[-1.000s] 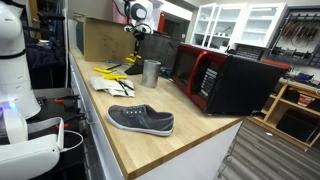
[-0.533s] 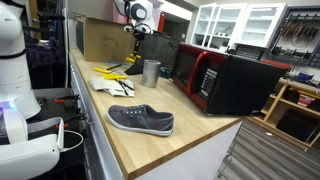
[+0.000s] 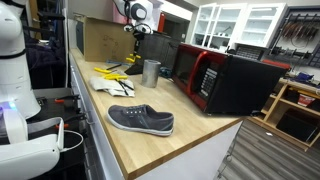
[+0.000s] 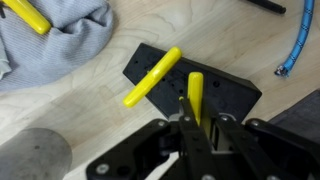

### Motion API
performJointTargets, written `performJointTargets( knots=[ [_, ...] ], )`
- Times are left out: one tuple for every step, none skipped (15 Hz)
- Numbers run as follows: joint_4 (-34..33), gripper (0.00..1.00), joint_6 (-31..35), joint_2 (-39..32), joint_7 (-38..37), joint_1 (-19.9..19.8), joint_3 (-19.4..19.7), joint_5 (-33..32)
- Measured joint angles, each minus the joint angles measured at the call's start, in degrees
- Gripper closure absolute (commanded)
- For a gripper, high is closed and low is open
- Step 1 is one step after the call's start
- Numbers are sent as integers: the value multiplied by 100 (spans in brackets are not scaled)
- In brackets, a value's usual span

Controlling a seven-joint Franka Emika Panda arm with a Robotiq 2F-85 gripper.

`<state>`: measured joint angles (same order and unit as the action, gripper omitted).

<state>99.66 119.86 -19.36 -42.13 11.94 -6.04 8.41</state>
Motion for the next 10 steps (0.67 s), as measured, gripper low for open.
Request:
performJointTargets(
  knots=[
    [-1,96,-13,0,0,0,0,0],
    [-1,96,-26,0,0,1,-1,0],
    [-2,96,-35,0,0,2,-1,0],
    [-2,96,-44,0,0,4,-1,0],
    [-2,96,-48,0,0,4,-1,0],
    [-3,96,-51,0,0,4,-1,0],
    [-3,96,-51,0,0,4,-1,-2],
    [-3,96,-51,0,0,5,-1,-2],
    [-3,96,-51,0,0,5,-1,-4],
    [-3,96,-51,0,0,5,-1,-6]
  ],
)
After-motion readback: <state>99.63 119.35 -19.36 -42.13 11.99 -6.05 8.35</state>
